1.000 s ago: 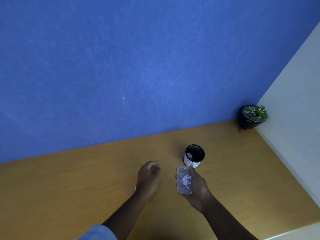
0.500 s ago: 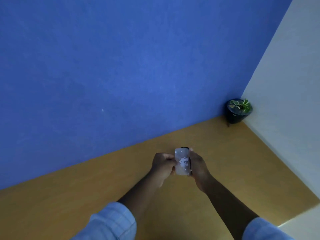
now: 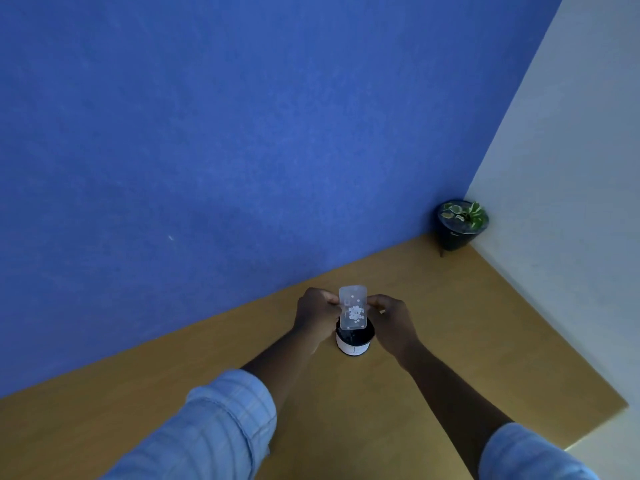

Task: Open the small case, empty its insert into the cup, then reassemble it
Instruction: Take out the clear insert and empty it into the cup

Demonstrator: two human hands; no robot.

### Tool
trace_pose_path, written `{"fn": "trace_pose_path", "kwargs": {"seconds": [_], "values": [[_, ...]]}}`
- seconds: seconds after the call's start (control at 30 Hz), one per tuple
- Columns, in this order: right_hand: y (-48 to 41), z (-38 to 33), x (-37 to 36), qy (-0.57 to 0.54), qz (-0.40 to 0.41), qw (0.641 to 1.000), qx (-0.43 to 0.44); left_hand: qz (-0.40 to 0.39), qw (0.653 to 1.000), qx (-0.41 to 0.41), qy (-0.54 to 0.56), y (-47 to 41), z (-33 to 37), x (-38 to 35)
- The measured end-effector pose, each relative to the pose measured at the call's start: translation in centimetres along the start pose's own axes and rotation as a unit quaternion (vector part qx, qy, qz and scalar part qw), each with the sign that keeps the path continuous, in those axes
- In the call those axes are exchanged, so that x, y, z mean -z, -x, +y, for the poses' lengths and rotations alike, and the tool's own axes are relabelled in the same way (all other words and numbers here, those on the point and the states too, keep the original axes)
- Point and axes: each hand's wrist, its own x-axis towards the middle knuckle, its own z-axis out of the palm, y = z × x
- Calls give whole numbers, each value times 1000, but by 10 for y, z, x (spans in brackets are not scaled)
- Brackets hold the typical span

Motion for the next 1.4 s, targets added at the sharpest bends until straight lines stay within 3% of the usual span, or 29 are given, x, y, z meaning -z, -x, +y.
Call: {"fn": "trace_pose_path", "kwargs": {"seconds": [0.33,0.53,0.9,1.1,1.3,1.4], "values": [[-11,17,-7,86,14,996,27,-26,999,-1,-47,-14,-16,-9],[-12,21,-5,125,25,990,61,-52,995,-46,-71,-14,-17,-7],[0,25,-4,134,27,988,72,-33,965,-202,-163,0,-10,-1],[14,32,-4,122,33,991,45,-20,958,-224,-180,2,-11,0],[29,30,-7,88,-6,991,98,-17,958,-227,-173,3,-10,2],[32,35,-11,69,-1,996,53,-10,958,-226,-178,4,-13,1]]}}
